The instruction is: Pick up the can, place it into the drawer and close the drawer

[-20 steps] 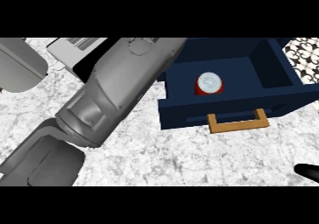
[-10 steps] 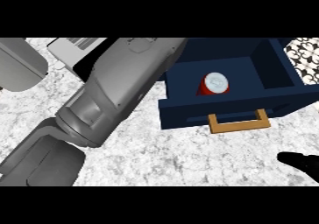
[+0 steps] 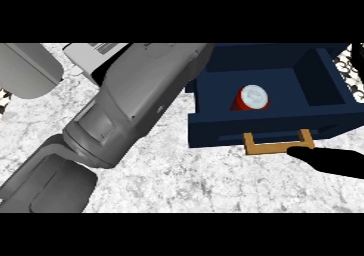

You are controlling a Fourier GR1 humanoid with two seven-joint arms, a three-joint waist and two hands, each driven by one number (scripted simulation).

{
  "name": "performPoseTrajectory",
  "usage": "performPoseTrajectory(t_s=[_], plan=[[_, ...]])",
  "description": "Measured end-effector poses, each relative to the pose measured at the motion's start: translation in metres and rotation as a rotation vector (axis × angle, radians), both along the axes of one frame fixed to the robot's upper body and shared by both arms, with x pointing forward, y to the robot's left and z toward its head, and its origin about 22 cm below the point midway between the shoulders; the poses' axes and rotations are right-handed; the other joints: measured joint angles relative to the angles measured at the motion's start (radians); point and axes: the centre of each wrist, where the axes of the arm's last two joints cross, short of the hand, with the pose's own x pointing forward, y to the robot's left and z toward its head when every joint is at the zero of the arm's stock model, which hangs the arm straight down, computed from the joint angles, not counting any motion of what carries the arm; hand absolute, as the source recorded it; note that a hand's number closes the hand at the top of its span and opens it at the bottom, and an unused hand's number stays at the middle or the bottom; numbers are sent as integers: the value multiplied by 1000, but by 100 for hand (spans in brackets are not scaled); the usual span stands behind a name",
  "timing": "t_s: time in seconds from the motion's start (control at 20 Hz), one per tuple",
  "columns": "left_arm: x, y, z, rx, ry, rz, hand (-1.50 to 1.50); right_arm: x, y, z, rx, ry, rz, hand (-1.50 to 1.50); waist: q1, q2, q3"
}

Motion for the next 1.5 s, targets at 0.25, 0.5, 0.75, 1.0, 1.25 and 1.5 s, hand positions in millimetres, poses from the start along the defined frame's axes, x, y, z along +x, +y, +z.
performPoseTrajectory(t_s=[0.25,0.5,0.75,1.0,1.25,1.5], plan=[[0,-1,3,20,-10,4,-150,32,17,-20,-141,16,-22,-150,24,-3,0],[3,2,1,35,-13,-2,-150,61,35,-44,-274,32,-46,-150,46,-8,-1],[7,12,5,22,0,-13,-150,89,50,-73,-379,38,-70,-150,67,-14,-1],[13,29,7,17,-2,9,-150,121,63,-95,-421,26,-99,-150,81,-16,-1],[19,49,8,27,-6,24,-150,147,65,-108,-453,3,-164,-150,96,-19,-1],[20,63,11,27,6,23,-150,168,66,-114,-460,-43,-238,-150,114,-20,-1]])
